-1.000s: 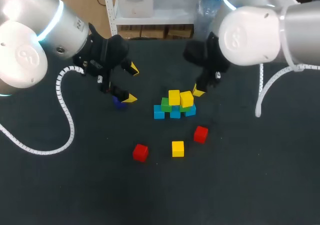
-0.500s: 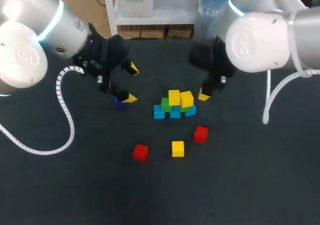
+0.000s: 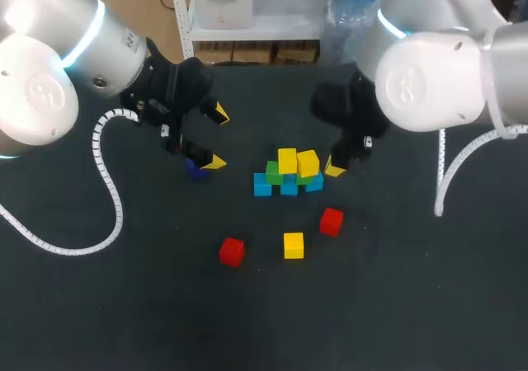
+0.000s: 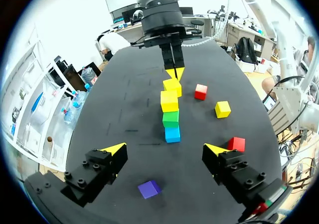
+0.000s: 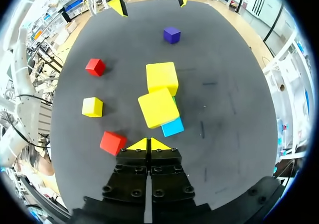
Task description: Place the blue cubes, place green cubes on the blue cubes, place the yellow cubes on the green cubes, then place the red cubes on the yellow cubes, and place purple cube on the red cubes.
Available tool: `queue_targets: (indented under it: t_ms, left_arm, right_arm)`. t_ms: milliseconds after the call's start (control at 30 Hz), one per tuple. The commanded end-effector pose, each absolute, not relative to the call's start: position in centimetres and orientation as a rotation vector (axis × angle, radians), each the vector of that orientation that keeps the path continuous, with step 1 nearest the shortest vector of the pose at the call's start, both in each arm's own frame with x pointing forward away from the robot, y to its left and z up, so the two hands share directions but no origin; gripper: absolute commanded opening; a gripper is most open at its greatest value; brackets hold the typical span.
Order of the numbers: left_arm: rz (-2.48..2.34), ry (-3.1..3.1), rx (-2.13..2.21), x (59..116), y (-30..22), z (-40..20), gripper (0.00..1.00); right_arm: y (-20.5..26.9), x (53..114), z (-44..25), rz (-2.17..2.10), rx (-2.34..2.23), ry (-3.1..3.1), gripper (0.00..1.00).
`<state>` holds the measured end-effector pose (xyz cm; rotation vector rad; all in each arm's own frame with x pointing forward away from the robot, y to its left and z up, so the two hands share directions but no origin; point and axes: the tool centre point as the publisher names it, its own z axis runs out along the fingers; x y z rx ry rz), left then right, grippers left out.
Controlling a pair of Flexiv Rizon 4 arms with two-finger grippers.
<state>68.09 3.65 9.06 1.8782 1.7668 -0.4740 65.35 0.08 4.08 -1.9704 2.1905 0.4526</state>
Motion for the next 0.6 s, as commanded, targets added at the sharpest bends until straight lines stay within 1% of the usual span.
queue_targets:
  t_ms: [33, 600]
  left_arm:
    - [-0.477, 1.759, 1.877, 68.08, 3.81, 8.97, 1.00]
    - [-0.477, 1.759, 1.877, 68.08, 3.81, 8.97, 1.00]
  right_arm:
    - [0.23, 65.39, 4.05, 0.456, -1.973, 2.185, 0.00]
    - [0.66, 65.19, 4.41, 0.458, -1.985, 2.165, 0.00]
